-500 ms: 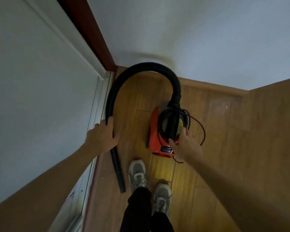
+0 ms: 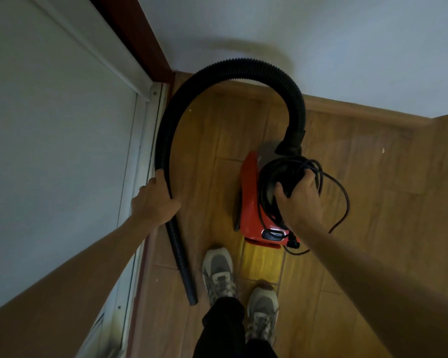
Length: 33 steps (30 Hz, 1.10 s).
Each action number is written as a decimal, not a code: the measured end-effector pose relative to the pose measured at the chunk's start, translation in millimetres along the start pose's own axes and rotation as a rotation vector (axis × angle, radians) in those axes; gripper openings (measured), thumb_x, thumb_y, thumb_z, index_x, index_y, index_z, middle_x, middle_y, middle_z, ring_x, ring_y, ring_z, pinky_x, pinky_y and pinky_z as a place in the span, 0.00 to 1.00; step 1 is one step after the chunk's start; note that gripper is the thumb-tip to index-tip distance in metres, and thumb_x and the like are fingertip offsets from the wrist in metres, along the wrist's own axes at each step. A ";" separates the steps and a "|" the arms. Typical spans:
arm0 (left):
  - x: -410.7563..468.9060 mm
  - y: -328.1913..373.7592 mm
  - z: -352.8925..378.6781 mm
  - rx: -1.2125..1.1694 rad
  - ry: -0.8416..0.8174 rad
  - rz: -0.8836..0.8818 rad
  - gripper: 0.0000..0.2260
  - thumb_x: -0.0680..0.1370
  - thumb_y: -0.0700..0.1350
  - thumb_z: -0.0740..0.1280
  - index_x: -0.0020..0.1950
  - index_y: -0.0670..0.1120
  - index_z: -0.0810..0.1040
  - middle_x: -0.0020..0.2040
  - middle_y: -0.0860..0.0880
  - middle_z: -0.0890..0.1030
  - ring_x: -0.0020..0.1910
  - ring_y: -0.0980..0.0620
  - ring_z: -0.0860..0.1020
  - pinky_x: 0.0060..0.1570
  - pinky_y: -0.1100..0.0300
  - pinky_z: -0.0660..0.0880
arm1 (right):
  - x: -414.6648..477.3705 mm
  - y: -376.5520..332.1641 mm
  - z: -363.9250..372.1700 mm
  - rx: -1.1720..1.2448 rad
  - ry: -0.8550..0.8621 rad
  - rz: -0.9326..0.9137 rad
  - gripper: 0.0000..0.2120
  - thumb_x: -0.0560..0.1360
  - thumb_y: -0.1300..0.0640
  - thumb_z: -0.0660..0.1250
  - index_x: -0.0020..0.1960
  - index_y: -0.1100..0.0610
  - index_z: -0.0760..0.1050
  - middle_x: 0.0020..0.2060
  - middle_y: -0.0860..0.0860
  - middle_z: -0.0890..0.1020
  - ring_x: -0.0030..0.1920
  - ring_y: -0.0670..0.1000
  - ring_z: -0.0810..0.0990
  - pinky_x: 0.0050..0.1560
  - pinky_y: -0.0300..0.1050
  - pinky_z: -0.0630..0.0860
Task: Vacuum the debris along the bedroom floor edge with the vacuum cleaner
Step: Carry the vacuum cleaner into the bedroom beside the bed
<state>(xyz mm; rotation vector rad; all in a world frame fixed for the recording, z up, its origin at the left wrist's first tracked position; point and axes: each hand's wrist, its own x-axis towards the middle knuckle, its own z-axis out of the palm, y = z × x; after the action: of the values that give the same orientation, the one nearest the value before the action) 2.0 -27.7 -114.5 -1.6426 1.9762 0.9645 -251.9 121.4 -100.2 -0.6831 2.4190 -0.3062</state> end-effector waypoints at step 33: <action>56.8 -28.0 58.6 -0.447 0.320 -0.087 0.14 0.78 0.40 0.68 0.57 0.45 0.65 0.42 0.51 0.75 0.36 0.54 0.74 0.34 0.64 0.70 | 14.0 16.4 42.3 0.177 0.335 -0.025 0.17 0.82 0.53 0.59 0.64 0.64 0.66 0.57 0.59 0.78 0.52 0.59 0.79 0.41 0.44 0.68</action>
<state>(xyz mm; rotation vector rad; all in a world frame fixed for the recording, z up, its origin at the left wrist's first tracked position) 8.4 -27.1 -200.5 -2.2270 1.9580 1.2419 -242.4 125.3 -146.6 -0.6219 2.6548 -0.6843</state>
